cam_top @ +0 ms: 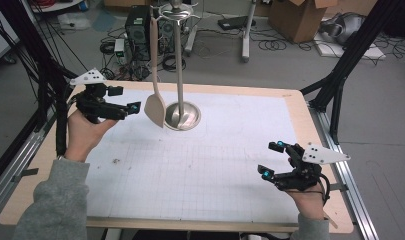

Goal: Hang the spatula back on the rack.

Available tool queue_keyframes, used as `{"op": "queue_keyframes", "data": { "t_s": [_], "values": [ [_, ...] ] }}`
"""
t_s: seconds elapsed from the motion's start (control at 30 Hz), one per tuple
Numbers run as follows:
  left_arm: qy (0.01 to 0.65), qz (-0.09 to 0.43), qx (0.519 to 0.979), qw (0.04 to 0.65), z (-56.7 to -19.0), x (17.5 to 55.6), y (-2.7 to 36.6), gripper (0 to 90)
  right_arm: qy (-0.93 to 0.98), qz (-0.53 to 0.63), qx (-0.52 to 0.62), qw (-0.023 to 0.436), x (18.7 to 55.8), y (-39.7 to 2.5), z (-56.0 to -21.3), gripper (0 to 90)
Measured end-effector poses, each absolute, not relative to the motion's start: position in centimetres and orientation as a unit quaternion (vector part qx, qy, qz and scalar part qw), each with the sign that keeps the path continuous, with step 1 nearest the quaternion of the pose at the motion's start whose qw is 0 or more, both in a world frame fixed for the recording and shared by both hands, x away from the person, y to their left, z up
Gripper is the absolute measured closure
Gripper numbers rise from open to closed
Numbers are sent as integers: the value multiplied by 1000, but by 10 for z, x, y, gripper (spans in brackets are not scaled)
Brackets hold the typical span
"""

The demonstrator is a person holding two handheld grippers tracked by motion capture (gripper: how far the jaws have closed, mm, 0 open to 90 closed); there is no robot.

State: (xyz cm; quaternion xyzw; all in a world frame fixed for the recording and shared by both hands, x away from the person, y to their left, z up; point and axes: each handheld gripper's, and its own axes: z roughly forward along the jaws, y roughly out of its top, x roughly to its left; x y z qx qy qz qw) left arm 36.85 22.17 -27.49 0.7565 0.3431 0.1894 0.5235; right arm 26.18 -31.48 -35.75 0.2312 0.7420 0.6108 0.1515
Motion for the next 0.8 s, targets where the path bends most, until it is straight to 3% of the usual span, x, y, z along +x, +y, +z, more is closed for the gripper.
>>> {"op": "queue_keyframes", "data": {
  "t_s": [0.8],
  "values": [
    [370, 226, 716, 548, -314, 311, 270, 17, 739, 615, 232, 149, 272, -311, -357, 144]
  ]
}}
